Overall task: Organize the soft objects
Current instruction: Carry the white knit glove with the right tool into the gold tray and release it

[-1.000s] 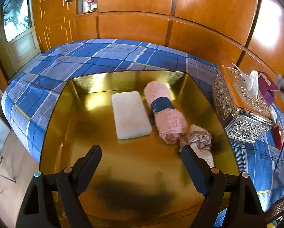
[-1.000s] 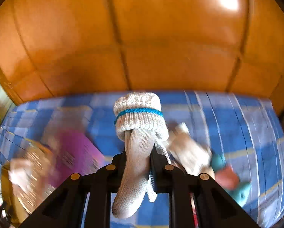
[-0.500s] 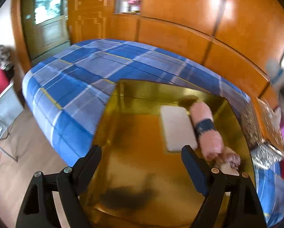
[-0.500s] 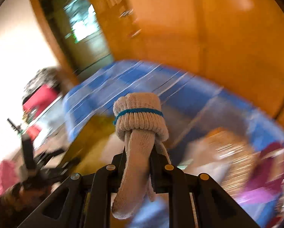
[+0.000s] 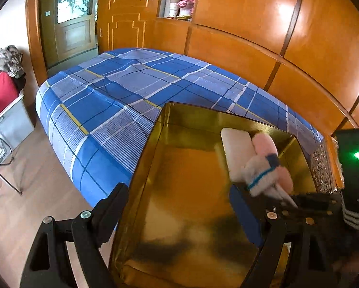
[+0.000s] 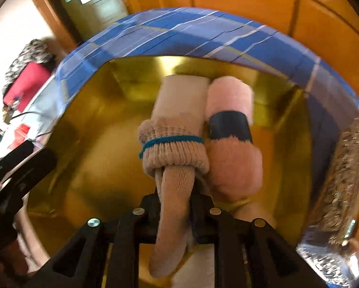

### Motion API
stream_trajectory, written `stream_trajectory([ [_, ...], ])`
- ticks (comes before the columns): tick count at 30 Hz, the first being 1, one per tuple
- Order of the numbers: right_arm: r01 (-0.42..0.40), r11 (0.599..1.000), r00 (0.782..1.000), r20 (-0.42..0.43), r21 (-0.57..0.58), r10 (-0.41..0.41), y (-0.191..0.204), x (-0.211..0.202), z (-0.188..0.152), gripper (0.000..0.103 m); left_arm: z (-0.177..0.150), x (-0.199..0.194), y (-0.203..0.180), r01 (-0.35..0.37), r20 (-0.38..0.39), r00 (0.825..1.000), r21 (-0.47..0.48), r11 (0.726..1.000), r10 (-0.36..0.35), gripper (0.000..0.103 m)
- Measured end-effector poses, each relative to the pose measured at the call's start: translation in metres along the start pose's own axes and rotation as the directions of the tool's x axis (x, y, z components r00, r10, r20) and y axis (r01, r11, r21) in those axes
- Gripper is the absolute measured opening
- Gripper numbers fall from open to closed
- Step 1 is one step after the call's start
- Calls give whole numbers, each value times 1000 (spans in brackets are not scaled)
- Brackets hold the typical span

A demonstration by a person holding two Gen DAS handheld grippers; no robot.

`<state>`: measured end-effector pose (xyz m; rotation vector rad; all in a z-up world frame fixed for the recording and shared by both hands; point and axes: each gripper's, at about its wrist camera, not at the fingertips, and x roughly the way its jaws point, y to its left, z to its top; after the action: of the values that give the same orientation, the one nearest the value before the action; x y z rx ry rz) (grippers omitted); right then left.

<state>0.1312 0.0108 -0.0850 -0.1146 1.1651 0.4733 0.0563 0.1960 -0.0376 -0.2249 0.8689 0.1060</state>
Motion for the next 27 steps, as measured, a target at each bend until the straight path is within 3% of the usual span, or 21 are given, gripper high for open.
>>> stream_trajectory([
  [4, -40, 999, 999, 18, 13, 40, -9, -9, -8, 41, -2, 1, -4, -2, -2, 1000, 11, 1000, 2, 86],
  [10, -41, 999, 994, 97, 24, 39, -7, -39, -13, 43, -4, -5, -12, -11, 23, 1000, 52, 999, 10, 86],
  [16, 13, 1000, 984, 179, 16, -16, -6, -64, -16, 43, -6, -11, -22, -13, 51, 999, 97, 995, 8, 86],
  [27, 88, 996, 940, 333, -31, -73, -11, -126, -34, 43, -12, -16, -37, 6, 59, 998, 141, 990, -15, 86],
])
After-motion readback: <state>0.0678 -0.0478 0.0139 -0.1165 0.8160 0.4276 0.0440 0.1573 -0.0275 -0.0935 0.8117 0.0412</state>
